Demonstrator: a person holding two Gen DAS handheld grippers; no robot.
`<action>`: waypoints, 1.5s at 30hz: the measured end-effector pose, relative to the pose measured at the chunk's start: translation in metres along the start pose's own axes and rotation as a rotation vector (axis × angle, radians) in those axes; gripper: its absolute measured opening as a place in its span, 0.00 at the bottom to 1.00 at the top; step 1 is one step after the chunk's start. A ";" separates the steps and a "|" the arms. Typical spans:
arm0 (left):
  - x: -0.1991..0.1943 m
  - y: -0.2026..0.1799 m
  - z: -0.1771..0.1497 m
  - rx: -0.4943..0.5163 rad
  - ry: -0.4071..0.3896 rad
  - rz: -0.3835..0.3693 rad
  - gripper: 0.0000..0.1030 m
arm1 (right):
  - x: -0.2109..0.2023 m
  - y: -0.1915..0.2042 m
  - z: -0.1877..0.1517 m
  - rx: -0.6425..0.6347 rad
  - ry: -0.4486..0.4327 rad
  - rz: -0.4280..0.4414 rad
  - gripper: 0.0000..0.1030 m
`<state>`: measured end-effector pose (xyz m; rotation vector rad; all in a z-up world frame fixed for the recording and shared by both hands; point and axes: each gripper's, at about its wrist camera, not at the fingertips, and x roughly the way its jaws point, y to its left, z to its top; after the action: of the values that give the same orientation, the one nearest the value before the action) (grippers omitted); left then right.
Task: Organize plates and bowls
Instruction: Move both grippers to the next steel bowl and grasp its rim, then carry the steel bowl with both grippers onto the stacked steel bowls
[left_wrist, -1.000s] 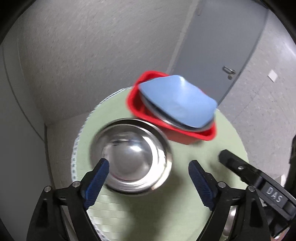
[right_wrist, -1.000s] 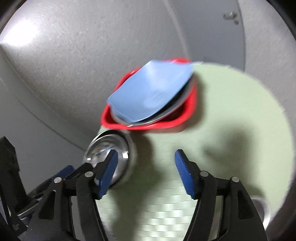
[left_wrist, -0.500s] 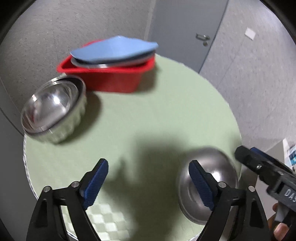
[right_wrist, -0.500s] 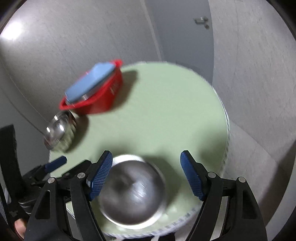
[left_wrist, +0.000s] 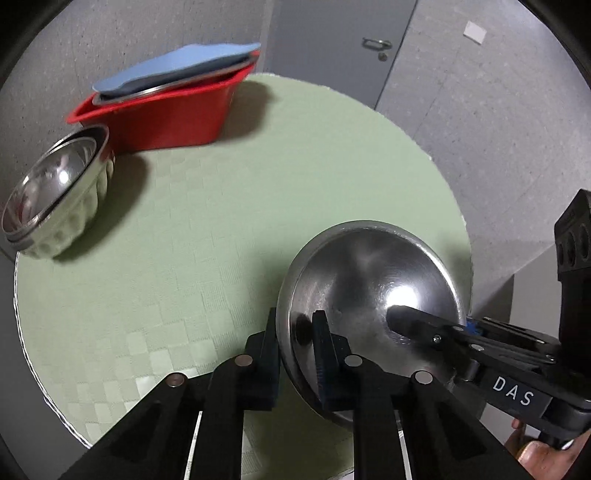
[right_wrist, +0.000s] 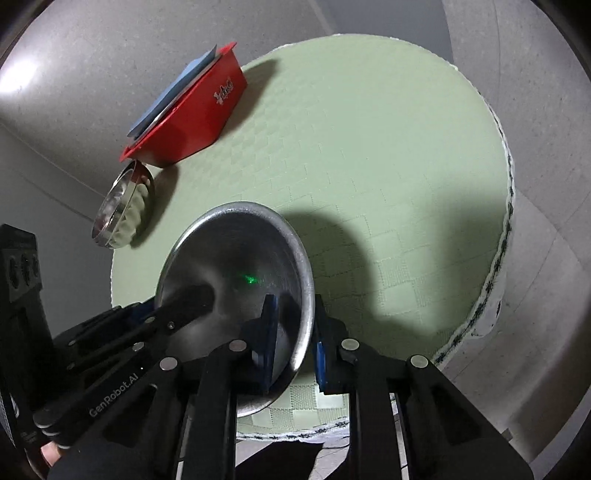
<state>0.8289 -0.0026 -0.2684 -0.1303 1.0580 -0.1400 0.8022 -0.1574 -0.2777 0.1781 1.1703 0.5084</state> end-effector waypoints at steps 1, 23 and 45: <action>-0.003 0.001 0.002 0.002 -0.011 -0.012 0.11 | -0.001 0.001 0.001 0.005 -0.008 0.010 0.16; -0.084 0.210 0.067 -0.063 -0.183 0.080 0.11 | 0.068 0.219 0.091 -0.134 -0.082 0.103 0.16; -0.025 0.272 0.103 -0.031 -0.089 0.043 0.13 | 0.123 0.250 0.105 -0.112 -0.025 -0.018 0.19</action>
<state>0.9210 0.2732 -0.2445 -0.1403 0.9735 -0.0785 0.8621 0.1324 -0.2408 0.0768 1.1154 0.5527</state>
